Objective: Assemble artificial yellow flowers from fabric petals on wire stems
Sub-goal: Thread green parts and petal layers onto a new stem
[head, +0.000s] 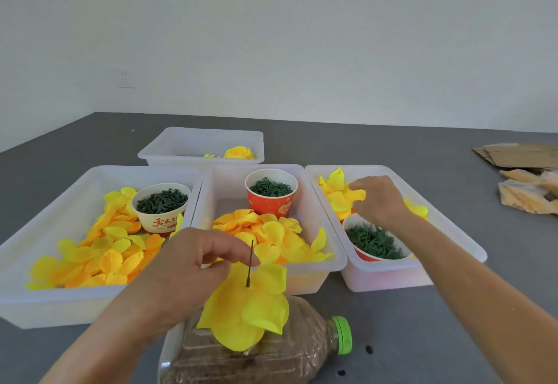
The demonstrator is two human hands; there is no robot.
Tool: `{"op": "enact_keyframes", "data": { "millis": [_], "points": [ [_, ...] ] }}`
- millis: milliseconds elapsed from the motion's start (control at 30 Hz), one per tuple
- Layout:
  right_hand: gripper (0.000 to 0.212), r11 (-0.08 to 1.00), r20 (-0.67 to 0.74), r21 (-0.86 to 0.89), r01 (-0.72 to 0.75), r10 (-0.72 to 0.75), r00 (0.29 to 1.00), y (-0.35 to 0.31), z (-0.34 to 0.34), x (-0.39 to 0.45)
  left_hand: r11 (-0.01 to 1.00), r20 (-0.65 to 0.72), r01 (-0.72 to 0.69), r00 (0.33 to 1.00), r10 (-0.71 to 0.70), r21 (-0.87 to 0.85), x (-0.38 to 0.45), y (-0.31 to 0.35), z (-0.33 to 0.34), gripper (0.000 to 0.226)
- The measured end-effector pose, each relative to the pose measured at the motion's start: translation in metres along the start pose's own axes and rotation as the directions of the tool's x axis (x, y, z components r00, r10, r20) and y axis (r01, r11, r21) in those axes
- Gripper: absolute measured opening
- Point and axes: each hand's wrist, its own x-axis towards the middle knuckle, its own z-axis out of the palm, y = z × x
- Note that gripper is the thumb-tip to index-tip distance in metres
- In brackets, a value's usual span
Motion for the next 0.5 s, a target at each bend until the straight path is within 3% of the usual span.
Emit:
{"op": "enact_keyframes", "data": {
  "millis": [67, 133, 267, 400, 500],
  "points": [
    [0.035, 0.985, 0.066, -0.165, -0.046, 0.058, 0.996, 0.008, 0.005, 0.010, 1.000, -0.048, 0.020, 0.999, -0.021, -0.012, 0.004, 0.000, 0.002, 0.048],
    [0.014, 0.959, 0.090, -0.283, 0.006, 0.020, 0.996, 0.010, 0.011, 0.014, 0.998, -0.062, 0.025, 0.998, -0.029, -0.063, 0.007, 0.003, 0.005, 0.043],
    [0.037, 0.870, 0.066, -0.486, 0.085, -0.060, 0.996, 0.011, 0.018, 0.022, 0.993, -0.074, 0.013, 0.997, -0.021, -0.118, 0.011, 0.007, 0.011, 0.035],
    [0.027, 0.735, 0.045, -0.666, 0.124, -0.126, 0.991, 0.008, 0.017, 0.023, 0.991, -0.077, 0.015, 0.997, -0.025, -0.130, 0.015, 0.006, 0.011, 0.035],
    [0.031, 0.659, 0.014, -0.736, 0.153, -0.211, 0.977, 0.005, 0.014, 0.020, 0.991, -0.079, 0.025, 0.996, -0.036, -0.132, 0.016, 0.007, 0.011, 0.034]
  ]
}}
